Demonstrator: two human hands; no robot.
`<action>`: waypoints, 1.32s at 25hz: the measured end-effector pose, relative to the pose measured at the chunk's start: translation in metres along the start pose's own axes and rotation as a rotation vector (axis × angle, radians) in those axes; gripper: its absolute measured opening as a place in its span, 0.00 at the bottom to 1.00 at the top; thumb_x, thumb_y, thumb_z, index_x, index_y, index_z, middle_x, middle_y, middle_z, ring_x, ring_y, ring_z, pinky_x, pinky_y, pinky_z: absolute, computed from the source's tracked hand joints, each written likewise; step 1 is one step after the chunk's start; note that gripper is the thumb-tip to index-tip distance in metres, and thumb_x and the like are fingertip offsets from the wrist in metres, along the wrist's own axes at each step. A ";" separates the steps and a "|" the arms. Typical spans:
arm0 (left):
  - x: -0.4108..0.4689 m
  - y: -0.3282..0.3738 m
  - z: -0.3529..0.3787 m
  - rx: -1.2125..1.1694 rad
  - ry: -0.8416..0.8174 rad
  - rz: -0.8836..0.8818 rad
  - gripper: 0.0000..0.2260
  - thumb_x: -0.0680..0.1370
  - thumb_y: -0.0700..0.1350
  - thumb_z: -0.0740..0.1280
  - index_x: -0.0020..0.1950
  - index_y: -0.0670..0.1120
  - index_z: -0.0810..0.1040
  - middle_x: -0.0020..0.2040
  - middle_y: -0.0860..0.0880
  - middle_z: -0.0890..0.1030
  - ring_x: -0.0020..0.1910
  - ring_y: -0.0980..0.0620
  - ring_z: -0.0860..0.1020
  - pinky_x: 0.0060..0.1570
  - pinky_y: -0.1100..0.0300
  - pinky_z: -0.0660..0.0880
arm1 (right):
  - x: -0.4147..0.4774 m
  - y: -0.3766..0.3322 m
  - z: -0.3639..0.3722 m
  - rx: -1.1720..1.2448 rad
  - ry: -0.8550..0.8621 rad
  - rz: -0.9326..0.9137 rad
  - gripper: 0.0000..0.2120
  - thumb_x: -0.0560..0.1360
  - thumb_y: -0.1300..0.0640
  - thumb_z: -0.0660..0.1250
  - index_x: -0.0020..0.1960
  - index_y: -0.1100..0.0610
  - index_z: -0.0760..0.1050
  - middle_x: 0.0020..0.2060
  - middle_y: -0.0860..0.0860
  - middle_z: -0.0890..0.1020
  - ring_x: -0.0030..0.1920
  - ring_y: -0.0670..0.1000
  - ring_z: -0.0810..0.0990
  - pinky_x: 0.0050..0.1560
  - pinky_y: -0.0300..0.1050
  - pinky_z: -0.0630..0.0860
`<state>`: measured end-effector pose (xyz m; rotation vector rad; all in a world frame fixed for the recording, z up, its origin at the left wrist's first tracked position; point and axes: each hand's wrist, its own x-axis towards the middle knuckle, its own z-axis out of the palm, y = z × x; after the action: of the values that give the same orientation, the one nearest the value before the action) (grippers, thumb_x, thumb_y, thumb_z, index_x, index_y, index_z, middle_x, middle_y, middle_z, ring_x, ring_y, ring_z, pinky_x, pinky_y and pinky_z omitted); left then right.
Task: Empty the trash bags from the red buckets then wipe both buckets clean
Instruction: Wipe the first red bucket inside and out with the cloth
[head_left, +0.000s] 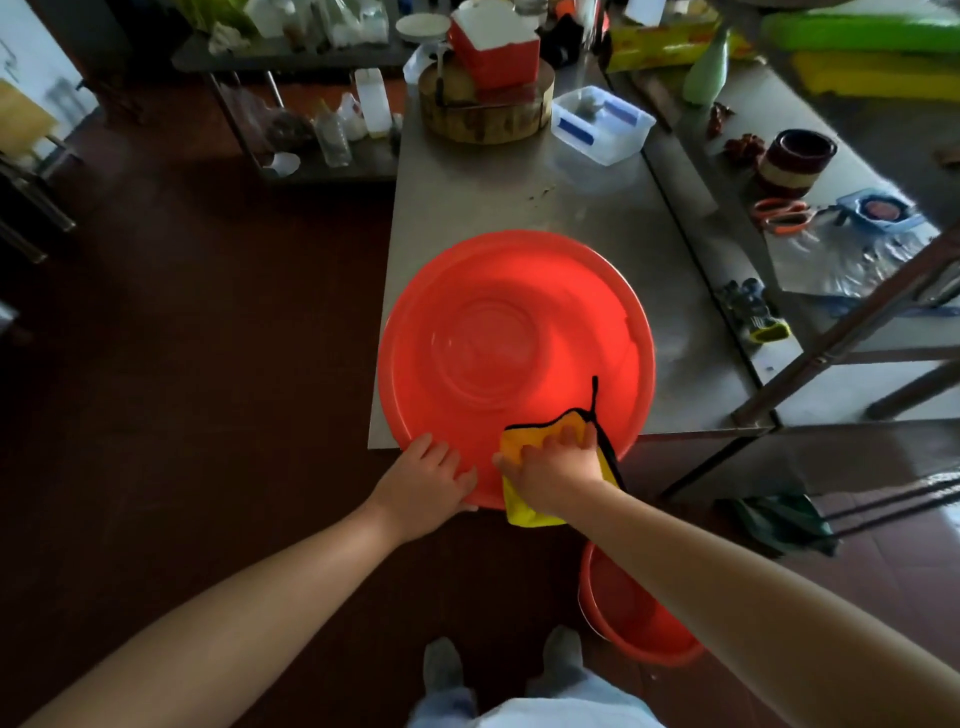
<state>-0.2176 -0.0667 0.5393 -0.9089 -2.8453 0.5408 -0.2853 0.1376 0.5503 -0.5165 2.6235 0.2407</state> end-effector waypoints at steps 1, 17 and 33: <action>0.000 0.003 0.002 -0.014 0.010 -0.011 0.21 0.77 0.63 0.65 0.58 0.48 0.81 0.47 0.44 0.83 0.48 0.41 0.80 0.56 0.45 0.73 | -0.001 -0.005 0.006 0.017 -0.046 0.015 0.38 0.78 0.28 0.42 0.73 0.51 0.70 0.73 0.60 0.69 0.77 0.65 0.57 0.73 0.71 0.43; -0.006 0.026 0.026 -0.015 0.050 -0.052 0.21 0.80 0.59 0.61 0.62 0.46 0.78 0.53 0.41 0.82 0.55 0.40 0.79 0.63 0.42 0.67 | 0.052 -0.009 0.047 0.086 -0.205 -0.088 0.35 0.78 0.30 0.40 0.81 0.44 0.50 0.80 0.52 0.55 0.80 0.64 0.48 0.73 0.72 0.38; -0.006 0.036 0.034 -0.050 0.125 -0.059 0.19 0.81 0.57 0.62 0.63 0.44 0.77 0.56 0.42 0.81 0.54 0.43 0.78 0.62 0.46 0.70 | 0.166 -0.020 0.060 0.155 -0.236 -0.081 0.32 0.82 0.34 0.45 0.82 0.43 0.46 0.82 0.50 0.46 0.81 0.61 0.43 0.75 0.69 0.40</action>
<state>-0.1999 -0.0533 0.4949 -0.8328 -2.7737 0.3941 -0.3908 0.0813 0.4182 -0.5066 2.3638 0.0662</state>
